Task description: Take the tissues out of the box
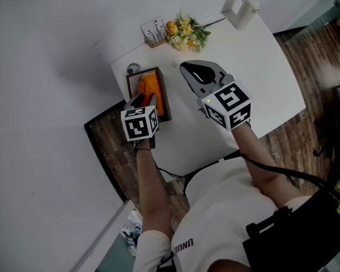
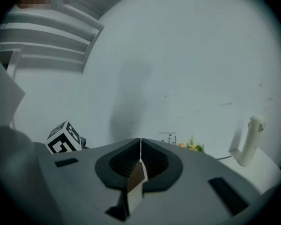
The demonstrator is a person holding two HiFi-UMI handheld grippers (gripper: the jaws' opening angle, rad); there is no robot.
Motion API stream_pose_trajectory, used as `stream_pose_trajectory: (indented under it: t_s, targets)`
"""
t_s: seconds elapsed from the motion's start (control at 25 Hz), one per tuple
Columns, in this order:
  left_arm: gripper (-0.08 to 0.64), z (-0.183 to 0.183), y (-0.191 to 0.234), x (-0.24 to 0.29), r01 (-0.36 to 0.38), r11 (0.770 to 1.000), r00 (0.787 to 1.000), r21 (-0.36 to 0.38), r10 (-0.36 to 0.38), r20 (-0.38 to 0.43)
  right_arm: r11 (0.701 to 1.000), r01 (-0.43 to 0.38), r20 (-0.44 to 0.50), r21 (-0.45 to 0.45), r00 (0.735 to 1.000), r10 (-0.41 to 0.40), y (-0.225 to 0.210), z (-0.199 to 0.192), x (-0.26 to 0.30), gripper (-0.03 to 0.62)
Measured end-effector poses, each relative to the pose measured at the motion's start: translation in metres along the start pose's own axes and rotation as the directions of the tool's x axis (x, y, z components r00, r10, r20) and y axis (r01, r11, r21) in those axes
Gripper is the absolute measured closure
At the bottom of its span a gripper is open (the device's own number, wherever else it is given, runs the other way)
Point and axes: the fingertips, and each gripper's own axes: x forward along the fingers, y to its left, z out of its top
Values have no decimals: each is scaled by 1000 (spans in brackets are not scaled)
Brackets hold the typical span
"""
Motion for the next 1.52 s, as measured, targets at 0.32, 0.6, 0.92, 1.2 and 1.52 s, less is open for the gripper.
stream_pose_trajectory:
  t_s: [0.32,0.6,0.92,1.2,1.52]
  targets:
    - [423,-2,-3,2,20,1000,999,6,-20,-33,1000,4,3,2,1000,-4,-2,0,0,568]
    - [472,-2,-9,4,39,999,998,9,-38,-41,1000,5,1,6,1000,-5,-4,1,1,569]
    - [497,-1,-9,4,52,998,998,-32,-53,-33,1000,1,-4,7,1000,-1,-6,1,2,569]
    - [545,3,-2,0,13,999,1000,-52,-14,-4,1000,-2,-6,2,1000,2,-6,2,3,569]
    - [548,5,3,-6,-14,999,1000,-48,14,13,1000,3,-3,-3,1000,-3,-5,2,1,569]
